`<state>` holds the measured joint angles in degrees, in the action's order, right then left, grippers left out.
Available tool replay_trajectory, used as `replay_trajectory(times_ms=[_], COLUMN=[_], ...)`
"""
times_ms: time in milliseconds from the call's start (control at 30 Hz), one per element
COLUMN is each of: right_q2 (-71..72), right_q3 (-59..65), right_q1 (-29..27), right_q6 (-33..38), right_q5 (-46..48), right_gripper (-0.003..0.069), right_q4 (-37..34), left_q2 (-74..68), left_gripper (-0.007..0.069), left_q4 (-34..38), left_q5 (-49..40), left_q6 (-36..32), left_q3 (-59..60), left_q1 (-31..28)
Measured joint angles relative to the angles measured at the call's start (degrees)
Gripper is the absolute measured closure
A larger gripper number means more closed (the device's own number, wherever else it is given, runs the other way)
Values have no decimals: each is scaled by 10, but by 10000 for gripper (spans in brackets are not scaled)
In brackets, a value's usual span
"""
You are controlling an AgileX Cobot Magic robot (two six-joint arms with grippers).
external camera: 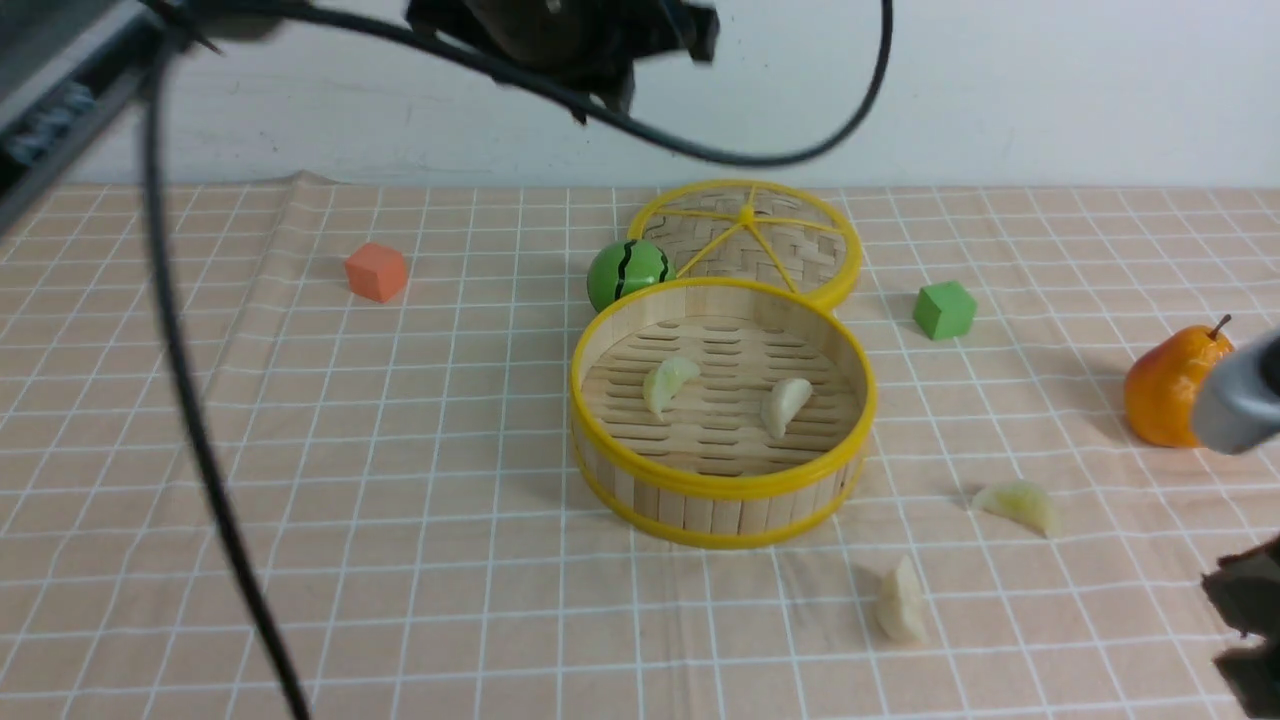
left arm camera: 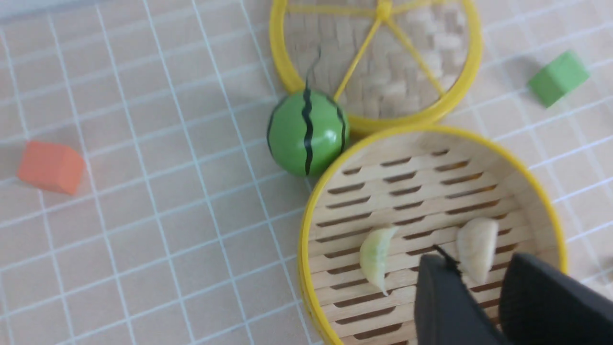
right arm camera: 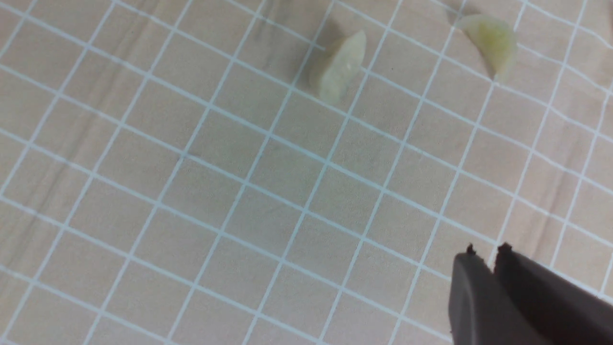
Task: Put the dumplings into the steamer on the table with the brown tablecloth.
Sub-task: 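Reach for and grasp a dumpling lying on the table beside the steamer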
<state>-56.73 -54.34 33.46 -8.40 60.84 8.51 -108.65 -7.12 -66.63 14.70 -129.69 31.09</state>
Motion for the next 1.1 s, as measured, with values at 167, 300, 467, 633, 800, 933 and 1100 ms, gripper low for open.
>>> replay_trajectory(times_ms=[167, 300, 467, 633, 800, 933, 1100], right_q2=[-106, -195, -284, -372, -440, -476, -485], right_q3=[-44, -67, -74, -77, -78, -78, -80], right_q1=[0, 0, -6, -43, -79, -87, -87], right_q6=[0, 0, -12, -17, -17, -17, -17], right_q5=[-26, -44, -83, -156, -213, -247, -254], right_gripper=[628, 594, 475, 244, 98, 87, 183], right_q4=[0, -2, -27, -80, -107, -121, -127], left_q2=[86, 153, 232, 338, 442, 516, 572], left_gripper=[638, 638, 638, 638, 638, 638, 638], left_q4=[0, 0, 0, 5, 20, 24, 24], left_q5=[-48, -48, -48, -48, -48, -45, -24], left_q6=[-26, -29, -29, -29, -29, -29, -29], left_q3=[1, 28, 105, 259, 415, 518, 605], left_q1=[0, 0, 0, 0, 0, 0, 0])
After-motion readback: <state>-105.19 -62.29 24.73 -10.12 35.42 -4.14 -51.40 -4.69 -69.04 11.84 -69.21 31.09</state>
